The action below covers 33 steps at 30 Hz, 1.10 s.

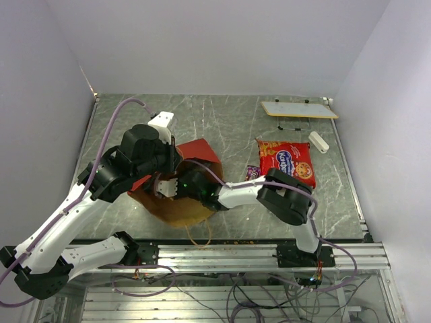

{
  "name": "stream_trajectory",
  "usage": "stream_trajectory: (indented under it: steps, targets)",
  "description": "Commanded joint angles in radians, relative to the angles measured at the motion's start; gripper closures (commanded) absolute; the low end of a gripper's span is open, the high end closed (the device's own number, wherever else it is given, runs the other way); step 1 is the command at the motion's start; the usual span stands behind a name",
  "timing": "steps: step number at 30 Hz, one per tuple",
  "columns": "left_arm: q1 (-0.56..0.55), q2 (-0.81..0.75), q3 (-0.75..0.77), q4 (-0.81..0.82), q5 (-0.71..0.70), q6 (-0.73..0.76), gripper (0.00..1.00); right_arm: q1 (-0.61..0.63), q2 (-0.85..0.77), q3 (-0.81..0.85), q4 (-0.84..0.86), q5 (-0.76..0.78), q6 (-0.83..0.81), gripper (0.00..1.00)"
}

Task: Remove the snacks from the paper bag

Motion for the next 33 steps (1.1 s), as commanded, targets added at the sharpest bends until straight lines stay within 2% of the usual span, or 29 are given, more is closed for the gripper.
stream_trajectory:
  steps: [1, 11, 17, 25, 29, 33]
  targets:
    - [0.001, 0.001, 0.037, -0.016, -0.032, -0.041, 0.93, 0.01, -0.14, -0.036, -0.014, -0.073, 0.062, 1.0]
    - [0.001, -0.016, -0.01, 0.047, -0.077, -0.202, 0.93, 0.018, -0.354, -0.193, -0.075, -0.282, 0.137, 1.0]
    - [0.002, -0.02, -0.018, 0.04, -0.113, -0.242, 0.93, 0.019, -0.59, -0.263, -0.226, -0.438, 0.165, 1.0]
    - [0.001, -0.051, -0.096, 0.066, -0.152, -0.34, 0.93, 0.02, -0.955, -0.302, -0.53, -0.389, 0.287, 1.0]
    - [0.001, -0.057, -0.106, 0.067, -0.169, -0.363, 0.93, 0.019, -1.073, -0.24, -0.693, -0.278, 0.356, 1.0]
    - [0.001, -0.044, -0.114, 0.054, -0.192, -0.381, 0.93, 0.02, -1.136, -0.228, -0.716, -0.095, 0.408, 1.0]
